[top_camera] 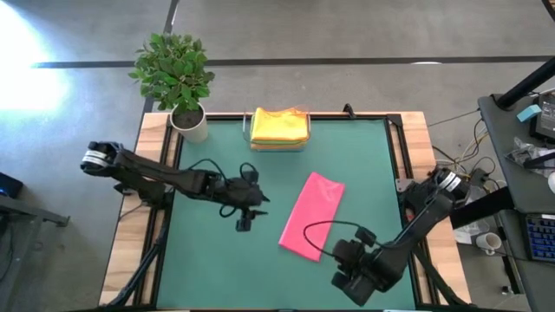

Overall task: Fold microfiber towels
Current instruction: Fold the pink microfiber towel

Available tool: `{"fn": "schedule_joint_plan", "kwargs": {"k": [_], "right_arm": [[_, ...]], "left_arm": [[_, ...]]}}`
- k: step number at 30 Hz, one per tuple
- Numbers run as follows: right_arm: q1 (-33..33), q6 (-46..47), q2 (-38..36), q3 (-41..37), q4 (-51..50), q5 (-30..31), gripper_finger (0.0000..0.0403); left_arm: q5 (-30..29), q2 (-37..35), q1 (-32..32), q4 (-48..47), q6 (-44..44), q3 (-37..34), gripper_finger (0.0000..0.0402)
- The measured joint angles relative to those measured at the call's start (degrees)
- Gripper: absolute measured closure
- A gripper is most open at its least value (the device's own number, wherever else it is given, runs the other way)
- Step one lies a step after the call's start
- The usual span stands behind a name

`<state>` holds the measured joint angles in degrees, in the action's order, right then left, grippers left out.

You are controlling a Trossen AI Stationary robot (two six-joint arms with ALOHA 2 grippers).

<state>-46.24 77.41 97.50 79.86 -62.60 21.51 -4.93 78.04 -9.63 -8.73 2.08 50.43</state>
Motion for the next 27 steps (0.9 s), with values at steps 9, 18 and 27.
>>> {"fn": "schedule_joint_plan", "kwargs": {"k": [9, 18, 27], "right_arm": [[0.4, -10.9, 2.2, -5.0, 15.8, 6.2, 0.0277], [4.2, -23.6, 5.1, -6.1, 26.8, 9.8, 0.0272], [5.8, -26.0, 8.5, -6.1, 30.3, 9.6, 0.0271]], "left_arm": [[0.1, 9.2, -6.1, 2.7, -11.5, 1.8, 0.0228], [0.0, 17.1, -9.5, 6.2, -12.6, 3.6, 0.0228], [0.1, 22.9, -10.6, 7.0, -19.2, 6.8, 0.0228]]}}
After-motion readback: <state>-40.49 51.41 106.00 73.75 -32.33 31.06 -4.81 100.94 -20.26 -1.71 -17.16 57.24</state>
